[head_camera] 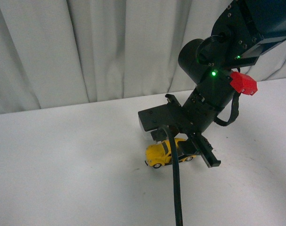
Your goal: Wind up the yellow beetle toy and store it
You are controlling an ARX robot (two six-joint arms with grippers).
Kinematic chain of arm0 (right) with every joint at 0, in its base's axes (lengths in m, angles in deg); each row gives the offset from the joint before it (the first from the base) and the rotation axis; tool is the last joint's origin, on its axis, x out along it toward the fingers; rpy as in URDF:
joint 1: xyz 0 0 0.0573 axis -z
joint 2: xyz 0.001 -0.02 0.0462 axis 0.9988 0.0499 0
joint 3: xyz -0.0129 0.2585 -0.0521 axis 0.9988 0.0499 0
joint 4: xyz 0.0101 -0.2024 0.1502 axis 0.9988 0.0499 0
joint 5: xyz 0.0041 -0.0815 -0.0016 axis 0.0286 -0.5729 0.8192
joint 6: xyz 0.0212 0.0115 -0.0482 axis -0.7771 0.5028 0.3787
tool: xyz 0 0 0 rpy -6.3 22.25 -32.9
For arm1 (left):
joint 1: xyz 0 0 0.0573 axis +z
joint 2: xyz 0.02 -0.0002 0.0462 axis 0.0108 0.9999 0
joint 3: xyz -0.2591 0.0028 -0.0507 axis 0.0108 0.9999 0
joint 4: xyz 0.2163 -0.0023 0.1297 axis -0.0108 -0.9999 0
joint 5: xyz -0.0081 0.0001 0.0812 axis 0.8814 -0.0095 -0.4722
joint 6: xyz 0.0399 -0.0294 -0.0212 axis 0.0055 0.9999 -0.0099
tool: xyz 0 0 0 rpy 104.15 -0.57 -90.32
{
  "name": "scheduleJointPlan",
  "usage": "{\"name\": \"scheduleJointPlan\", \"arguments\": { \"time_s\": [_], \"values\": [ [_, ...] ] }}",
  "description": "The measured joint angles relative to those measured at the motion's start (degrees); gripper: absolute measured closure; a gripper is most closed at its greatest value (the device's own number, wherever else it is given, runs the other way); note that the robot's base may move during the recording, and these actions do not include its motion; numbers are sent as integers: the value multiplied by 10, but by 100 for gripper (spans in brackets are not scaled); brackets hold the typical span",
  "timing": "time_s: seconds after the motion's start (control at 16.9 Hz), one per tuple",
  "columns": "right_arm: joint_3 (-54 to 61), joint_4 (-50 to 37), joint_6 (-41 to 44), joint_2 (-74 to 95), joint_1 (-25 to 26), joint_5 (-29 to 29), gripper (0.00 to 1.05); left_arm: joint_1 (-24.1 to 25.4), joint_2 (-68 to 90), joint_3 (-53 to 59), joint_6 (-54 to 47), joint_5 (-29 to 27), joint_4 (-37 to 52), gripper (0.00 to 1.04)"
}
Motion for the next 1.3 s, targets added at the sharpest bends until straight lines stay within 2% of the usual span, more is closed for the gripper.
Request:
{"name": "scheduleJointPlan", "arguments": {
  "time_s": [0.53,0.77,0.89,1.3],
  "values": [
    [48,-22,25,-19,47,27,63,0,0,0,0,0,0,7],
    [61,-12,61,-25,90,36,63,0,0,0,0,0,0,7],
    [70,15,120,-29,141,48,63,0,0,0,0,0,0,7],
    [86,38,131,-37,202,56,63,0,0,0,0,0,0,7]
  ]
}}
